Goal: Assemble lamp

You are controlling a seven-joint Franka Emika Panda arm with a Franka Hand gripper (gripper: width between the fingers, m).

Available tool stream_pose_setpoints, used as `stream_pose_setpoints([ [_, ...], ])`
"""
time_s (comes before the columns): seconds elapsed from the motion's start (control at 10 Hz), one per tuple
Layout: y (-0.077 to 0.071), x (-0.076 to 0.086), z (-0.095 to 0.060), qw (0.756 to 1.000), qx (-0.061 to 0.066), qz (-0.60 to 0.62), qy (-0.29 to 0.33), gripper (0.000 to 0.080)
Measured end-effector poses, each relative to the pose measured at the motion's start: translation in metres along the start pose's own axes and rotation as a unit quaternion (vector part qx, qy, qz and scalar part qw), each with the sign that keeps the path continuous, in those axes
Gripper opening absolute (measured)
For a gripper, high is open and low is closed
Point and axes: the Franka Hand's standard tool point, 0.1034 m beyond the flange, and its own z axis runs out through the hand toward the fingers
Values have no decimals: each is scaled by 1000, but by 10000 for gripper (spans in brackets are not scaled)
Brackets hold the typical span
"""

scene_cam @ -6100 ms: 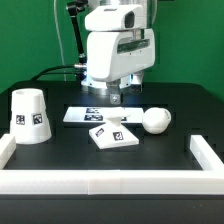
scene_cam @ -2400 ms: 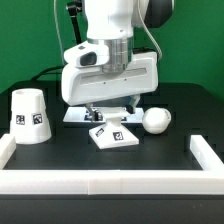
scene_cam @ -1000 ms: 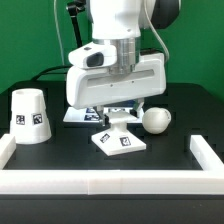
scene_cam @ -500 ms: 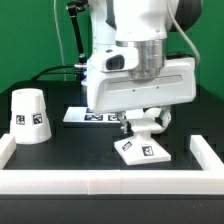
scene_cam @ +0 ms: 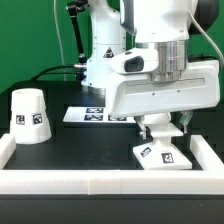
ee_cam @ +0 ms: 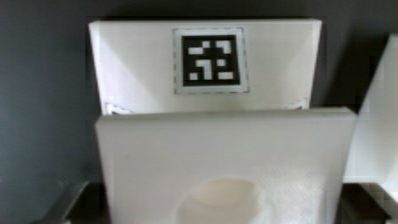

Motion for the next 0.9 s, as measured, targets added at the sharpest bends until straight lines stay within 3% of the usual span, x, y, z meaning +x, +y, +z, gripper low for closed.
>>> stream_pose_setpoints([
  [0.3,-11,22,2,999,3,32,0,534],
  [0.5,-10,37,4,999,4,47,10,534],
  [0.7,-9,43,4,999,4,44,14,534],
  [0.8,-9,43,4,999,4,44,14,615],
  [0.9,-9,43,4,999,4,44,14,615],
])
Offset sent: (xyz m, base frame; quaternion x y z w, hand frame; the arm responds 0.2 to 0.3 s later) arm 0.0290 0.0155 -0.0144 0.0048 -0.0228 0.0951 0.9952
